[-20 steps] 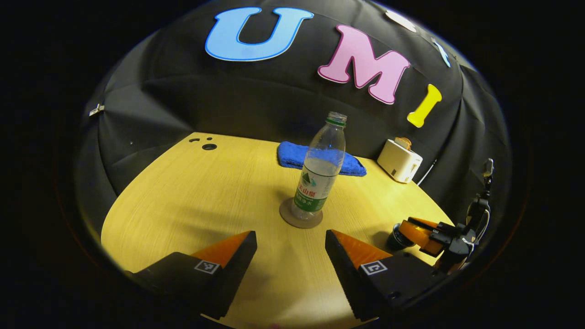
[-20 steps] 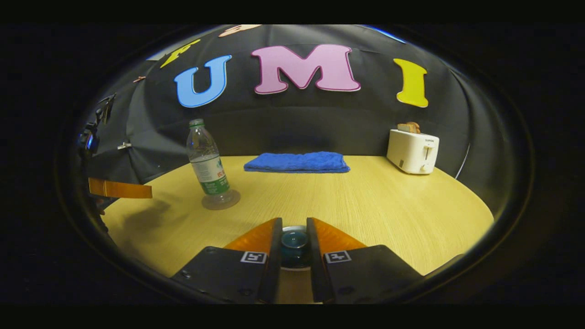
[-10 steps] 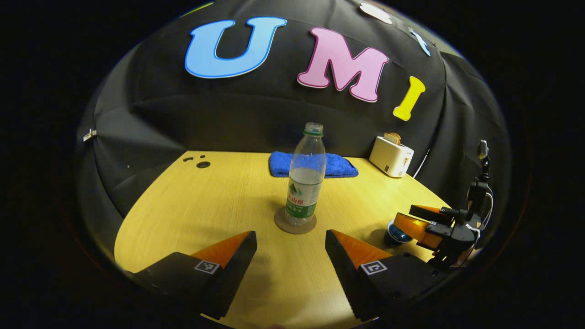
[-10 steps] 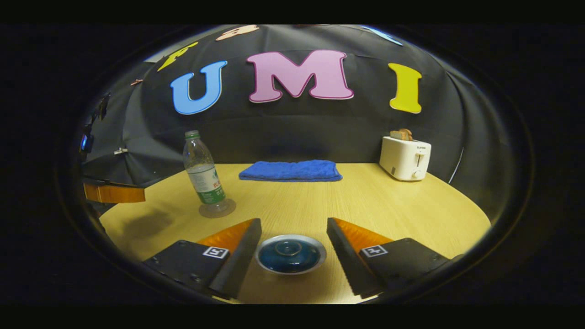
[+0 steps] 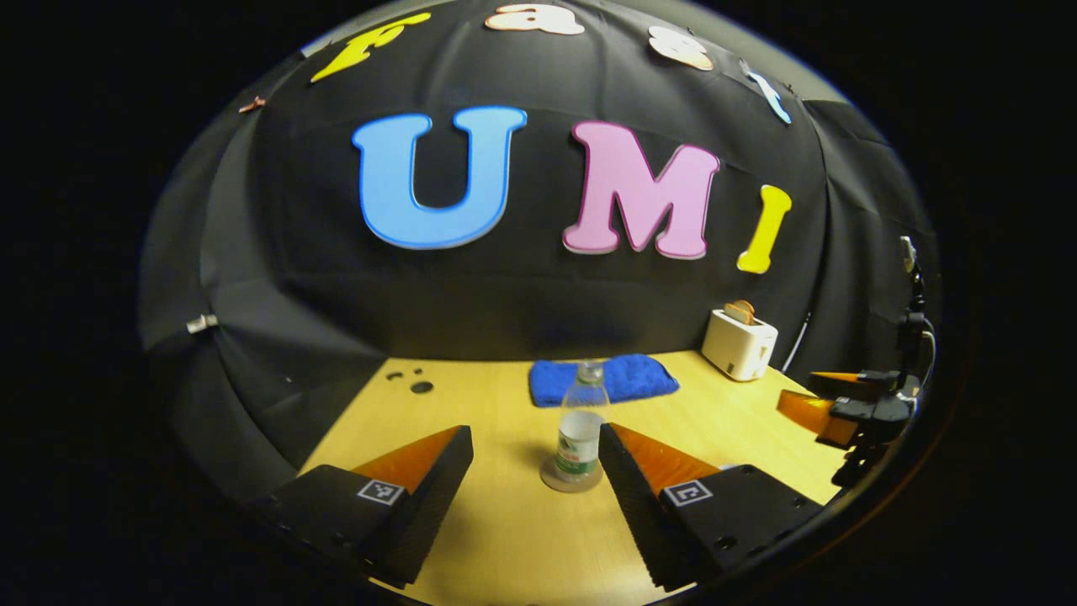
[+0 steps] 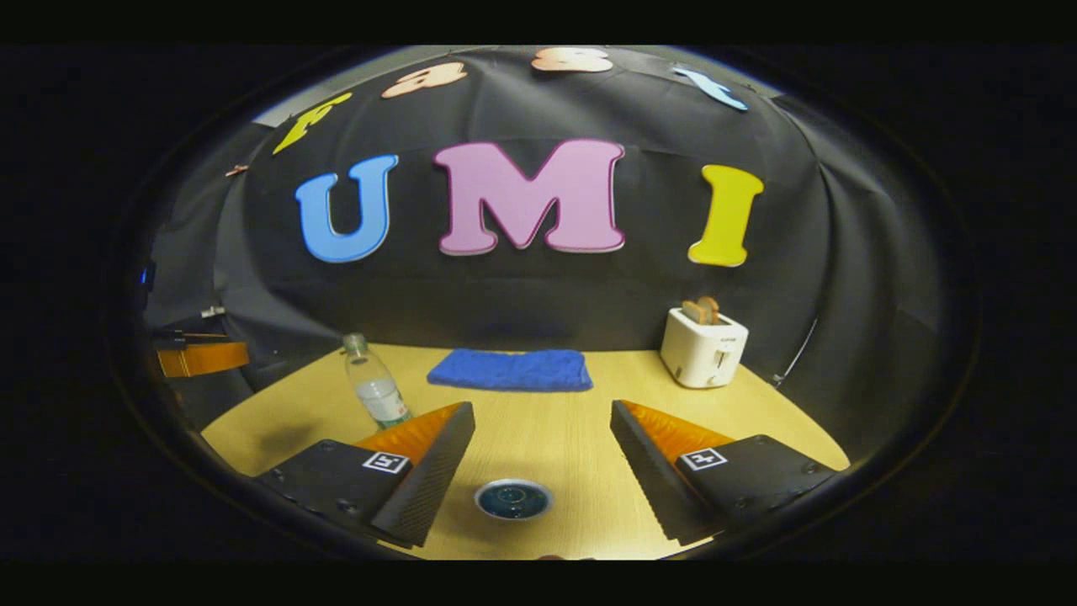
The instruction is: Open the teacup lid with one hand, grasp the water bottle and pour water into the teacup with the other hand; after pouring, place the water bottle on the coaster and then close the teacup lid.
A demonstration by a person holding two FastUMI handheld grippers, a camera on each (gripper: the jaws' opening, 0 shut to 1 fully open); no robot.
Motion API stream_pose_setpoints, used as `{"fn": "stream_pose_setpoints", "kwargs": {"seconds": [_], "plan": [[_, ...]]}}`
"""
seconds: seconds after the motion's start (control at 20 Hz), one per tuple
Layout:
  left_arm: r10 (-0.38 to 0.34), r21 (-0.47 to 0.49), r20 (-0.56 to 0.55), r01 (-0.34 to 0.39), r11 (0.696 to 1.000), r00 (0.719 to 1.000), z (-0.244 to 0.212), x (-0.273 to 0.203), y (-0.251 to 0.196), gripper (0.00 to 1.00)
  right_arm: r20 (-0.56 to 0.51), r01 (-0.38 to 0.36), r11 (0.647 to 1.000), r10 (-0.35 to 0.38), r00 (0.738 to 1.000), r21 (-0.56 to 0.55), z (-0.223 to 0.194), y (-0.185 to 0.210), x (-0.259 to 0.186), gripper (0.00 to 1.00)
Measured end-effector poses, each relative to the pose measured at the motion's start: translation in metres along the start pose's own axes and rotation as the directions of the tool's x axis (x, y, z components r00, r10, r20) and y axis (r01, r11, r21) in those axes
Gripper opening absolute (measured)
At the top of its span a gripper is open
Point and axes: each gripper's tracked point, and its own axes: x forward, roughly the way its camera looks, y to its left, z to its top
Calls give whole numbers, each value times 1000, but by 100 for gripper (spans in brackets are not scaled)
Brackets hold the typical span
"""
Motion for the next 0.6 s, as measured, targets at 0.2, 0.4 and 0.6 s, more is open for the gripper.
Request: {"fn": "stream_pose_setpoints", "kwargs": {"seconds": [0.2, 0.4, 0.6], "plan": [[145, 152, 141, -166, 974, 979, 61, -57, 11, 95, 35, 21, 1000, -20, 999, -21, 53, -5, -36, 100], [66, 141, 119, -82, 987, 991, 45, -113, -45, 95, 38, 37, 999, -39, 999, 35, 64, 7, -77, 100], [17, 7, 19, -17, 1000, 1000, -3, -146, -55, 96, 26, 35, 999, -35, 999, 5, 41, 30, -117, 100]]}}
